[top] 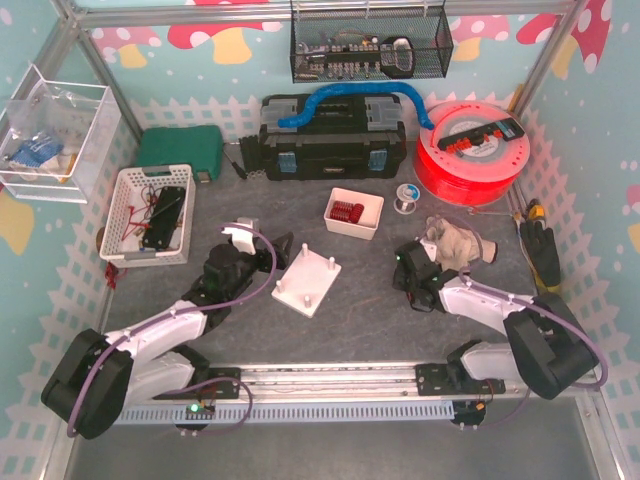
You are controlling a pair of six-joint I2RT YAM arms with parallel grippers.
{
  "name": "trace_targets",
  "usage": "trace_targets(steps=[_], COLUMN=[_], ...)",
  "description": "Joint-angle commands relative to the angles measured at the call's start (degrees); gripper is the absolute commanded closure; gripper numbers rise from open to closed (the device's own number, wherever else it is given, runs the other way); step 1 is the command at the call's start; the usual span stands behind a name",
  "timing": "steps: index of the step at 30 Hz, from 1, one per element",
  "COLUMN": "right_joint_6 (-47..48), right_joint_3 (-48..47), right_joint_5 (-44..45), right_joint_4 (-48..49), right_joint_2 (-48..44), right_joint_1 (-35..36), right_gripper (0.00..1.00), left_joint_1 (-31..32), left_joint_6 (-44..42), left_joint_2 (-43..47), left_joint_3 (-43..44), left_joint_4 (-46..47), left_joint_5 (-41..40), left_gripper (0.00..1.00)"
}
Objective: Install the large spring
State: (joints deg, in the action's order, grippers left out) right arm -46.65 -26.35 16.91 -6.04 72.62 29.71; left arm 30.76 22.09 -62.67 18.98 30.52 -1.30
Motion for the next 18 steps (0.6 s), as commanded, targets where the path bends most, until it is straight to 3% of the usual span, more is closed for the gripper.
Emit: trace_targets(steps=[1, 12, 18], right_joint_6=[-6.24, -5.25, 1.43], right_joint_3=[1.17, -1.96, -6.38], right_joint_5=[2.19, 4.10, 0.92], right_joint_4=[-2.29, -5.27, -5.98], right_joint_2=[0.93, -0.07, -5.28], right_joint_1=[-0.92, -1.35, -1.33], right_gripper=[1.00, 0.57, 0.40], left_joint_1=[-0.18, -0.19, -0.18], left_joint_6=[-0.12, -0.20, -0.90], left_joint_2=[0.33, 0.40, -0.28], left_joint_3=[-0.18, -0.51, 0.30], left_joint_4=[1.00, 1.64, 1.34], left_joint_5=[0.19, 1.05, 2.43], left_gripper=[0.01, 0.01, 0.01])
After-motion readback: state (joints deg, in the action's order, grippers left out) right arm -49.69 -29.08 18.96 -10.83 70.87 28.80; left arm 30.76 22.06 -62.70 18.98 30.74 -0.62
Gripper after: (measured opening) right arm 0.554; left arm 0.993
